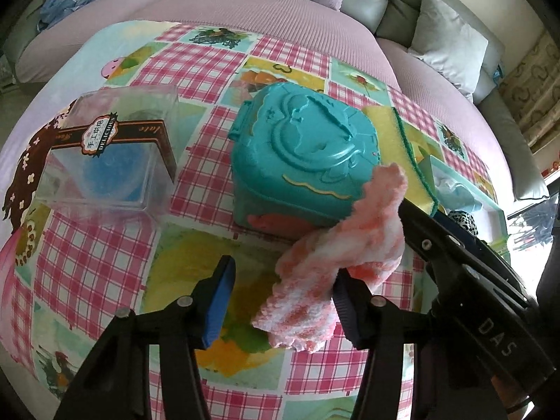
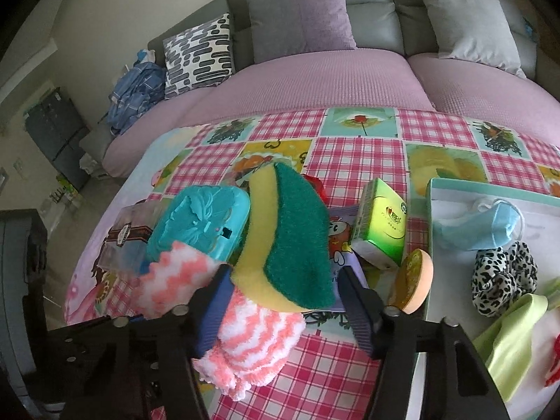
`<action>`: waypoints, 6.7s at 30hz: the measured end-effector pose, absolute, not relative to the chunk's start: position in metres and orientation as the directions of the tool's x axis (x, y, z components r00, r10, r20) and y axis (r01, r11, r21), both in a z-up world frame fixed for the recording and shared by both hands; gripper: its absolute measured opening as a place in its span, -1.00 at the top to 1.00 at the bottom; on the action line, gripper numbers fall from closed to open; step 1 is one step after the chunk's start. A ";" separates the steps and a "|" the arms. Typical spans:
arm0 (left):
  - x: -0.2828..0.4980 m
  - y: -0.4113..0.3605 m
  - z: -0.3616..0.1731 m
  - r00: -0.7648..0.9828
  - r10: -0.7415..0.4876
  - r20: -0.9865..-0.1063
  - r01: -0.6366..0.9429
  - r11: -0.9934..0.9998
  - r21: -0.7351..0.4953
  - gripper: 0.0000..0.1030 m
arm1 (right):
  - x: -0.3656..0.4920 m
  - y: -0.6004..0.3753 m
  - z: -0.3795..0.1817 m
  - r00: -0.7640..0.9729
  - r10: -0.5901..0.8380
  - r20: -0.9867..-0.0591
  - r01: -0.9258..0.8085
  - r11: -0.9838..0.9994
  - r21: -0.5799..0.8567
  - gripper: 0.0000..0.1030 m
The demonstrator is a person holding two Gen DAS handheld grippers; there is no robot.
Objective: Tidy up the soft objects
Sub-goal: 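Grasp the yellow-green sponge with the right tool while the left tool grasps the pink knit cloth, then carry the sponge and pink knit cloth into the tray and open both tools, then move both tools back from the tray toward the pile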
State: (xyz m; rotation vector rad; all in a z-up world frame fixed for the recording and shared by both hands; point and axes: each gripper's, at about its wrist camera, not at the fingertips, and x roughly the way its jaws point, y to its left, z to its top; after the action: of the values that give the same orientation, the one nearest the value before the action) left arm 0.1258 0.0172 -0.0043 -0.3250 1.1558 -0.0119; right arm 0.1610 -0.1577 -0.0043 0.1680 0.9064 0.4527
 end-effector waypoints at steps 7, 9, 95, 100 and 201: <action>0.126 0.018 -0.005 0.413 -0.189 -0.891 -0.152 0.950 -0.272 0.17 | 0.161 -0.153 -0.005 0.527 0.452 -0.720 -0.323 0.890 0.323 0.20; 0.126 0.017 -0.005 0.416 -0.192 -0.889 -0.146 0.950 -0.274 0.28 | 0.160 -0.155 -0.004 0.530 0.454 -0.717 -0.321 0.889 0.326 0.22; 0.126 -0.178 0.077 0.676 -0.378 -0.633 0.354 0.919 -0.171 0.85 | 0.080 -0.438 0.053 0.752 -0.013 -0.659 0.290 0.904 0.313 0.24; 0.140 -0.184 0.048 0.649 -0.330 -0.685 0.328 0.934 -0.140 0.85 | 0.095 -0.442 0.026 0.701 -0.011 -0.713 0.313 0.903 0.294 0.24; 0.138 -0.079 0.036 0.506 -0.118 -0.854 -0.051 0.985 -0.166 -0.88 | 0.107 -0.328 0.043 0.645 0.088 -0.759 0.030 0.990 0.140 -1.00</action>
State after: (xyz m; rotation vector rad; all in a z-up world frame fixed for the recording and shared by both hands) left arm 0.1377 -0.0791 0.0357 -0.1783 1.0409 -0.0404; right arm 0.1075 -0.3281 0.0428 0.1446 0.8704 0.0336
